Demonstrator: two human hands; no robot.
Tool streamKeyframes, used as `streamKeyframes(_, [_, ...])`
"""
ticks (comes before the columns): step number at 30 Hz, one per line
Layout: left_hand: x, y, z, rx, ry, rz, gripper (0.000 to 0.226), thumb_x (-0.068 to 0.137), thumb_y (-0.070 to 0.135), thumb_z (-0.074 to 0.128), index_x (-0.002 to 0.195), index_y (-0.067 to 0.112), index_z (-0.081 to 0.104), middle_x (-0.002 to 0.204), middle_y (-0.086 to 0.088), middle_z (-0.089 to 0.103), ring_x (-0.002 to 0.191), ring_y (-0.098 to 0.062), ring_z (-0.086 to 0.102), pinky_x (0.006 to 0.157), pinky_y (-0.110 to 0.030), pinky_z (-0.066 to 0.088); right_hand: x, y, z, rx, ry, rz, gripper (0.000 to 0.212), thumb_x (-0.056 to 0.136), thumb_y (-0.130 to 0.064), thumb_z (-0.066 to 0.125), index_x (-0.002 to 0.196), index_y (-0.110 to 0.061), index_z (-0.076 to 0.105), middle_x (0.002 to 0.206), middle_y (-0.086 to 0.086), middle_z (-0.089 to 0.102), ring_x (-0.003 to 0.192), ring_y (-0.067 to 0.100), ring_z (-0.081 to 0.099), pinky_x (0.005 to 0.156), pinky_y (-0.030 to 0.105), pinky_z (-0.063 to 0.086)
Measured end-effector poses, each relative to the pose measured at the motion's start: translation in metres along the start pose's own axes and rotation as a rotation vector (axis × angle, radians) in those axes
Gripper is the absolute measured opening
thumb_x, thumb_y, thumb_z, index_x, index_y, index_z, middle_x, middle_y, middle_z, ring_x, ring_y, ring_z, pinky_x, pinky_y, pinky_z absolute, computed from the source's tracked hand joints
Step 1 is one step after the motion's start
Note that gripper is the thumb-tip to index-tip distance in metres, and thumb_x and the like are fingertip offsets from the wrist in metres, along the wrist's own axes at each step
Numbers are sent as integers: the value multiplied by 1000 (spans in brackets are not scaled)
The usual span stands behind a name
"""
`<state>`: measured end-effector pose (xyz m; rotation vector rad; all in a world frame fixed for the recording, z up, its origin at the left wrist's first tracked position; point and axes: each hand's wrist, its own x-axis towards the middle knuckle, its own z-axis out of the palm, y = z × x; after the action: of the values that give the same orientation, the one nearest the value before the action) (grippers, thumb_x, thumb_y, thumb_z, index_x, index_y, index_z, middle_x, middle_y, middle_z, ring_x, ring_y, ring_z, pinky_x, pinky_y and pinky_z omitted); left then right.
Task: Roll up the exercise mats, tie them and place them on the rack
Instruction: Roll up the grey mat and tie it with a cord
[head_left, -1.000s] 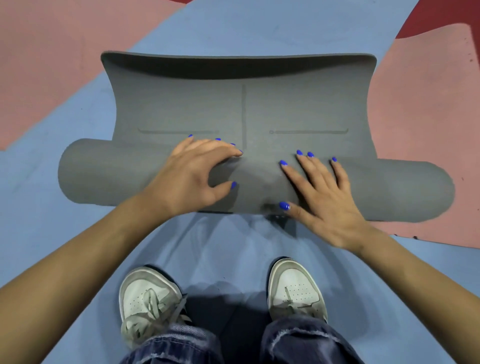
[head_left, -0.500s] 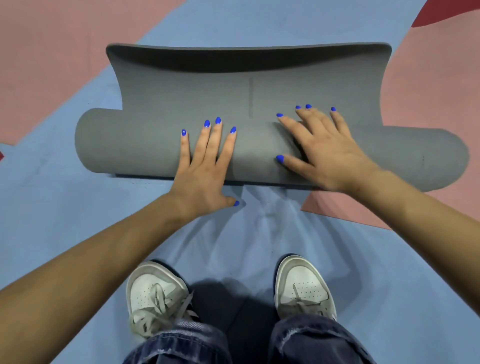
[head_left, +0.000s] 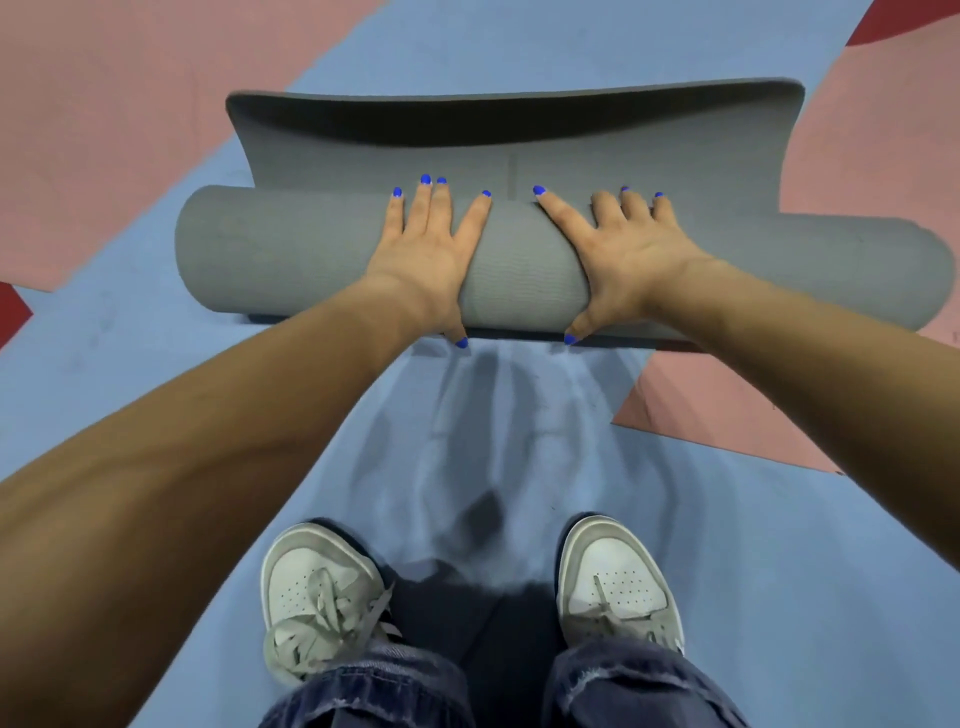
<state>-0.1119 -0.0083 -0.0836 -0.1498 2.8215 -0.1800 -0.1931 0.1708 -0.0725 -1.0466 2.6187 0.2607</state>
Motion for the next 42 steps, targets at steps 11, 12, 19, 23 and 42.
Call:
streamKeyframes(11, [-29,0,-5,170,254,127,100,61,44,74,141,10,26,123,-16,42,112,-35,40,101,-64,24,-32,4,12,-100,267,-63,119,51,-60,76,150,-26,19,122,19,48,99,38,47,89,43,35])
streamKeyframes(12, [-33,0,-7,167,275,137,100,59,45,75,140,10,30,120,-16,44,109,-35,41,99,-63,26,-38,5,12,-92,280,-67,118,50,-59,77,149,-25,22,122,19,49,98,38,48,88,43,36])
streamKeyframes(19, [-96,10,13,72,370,197,102,43,67,52,125,7,51,98,-15,56,82,-34,51,75,-49,42,-93,-11,24,-124,220,-142,119,40,-73,64,143,-21,36,97,16,56,78,34,53,72,39,41])
streamKeyframes(23, [-135,14,37,40,257,190,111,32,62,68,127,8,51,103,-13,57,87,-34,53,76,-46,43,-120,-32,41,-77,162,-195,116,34,-71,59,137,-19,48,89,15,59,70,32,53,67,35,42])
streamKeyframes(42, [-119,13,50,-267,257,166,86,91,72,12,145,9,35,148,-10,40,143,-27,19,106,-73,13,-117,-37,22,99,-145,-169,127,59,-63,74,147,-42,-15,159,8,-9,146,24,-7,118,46,-3])
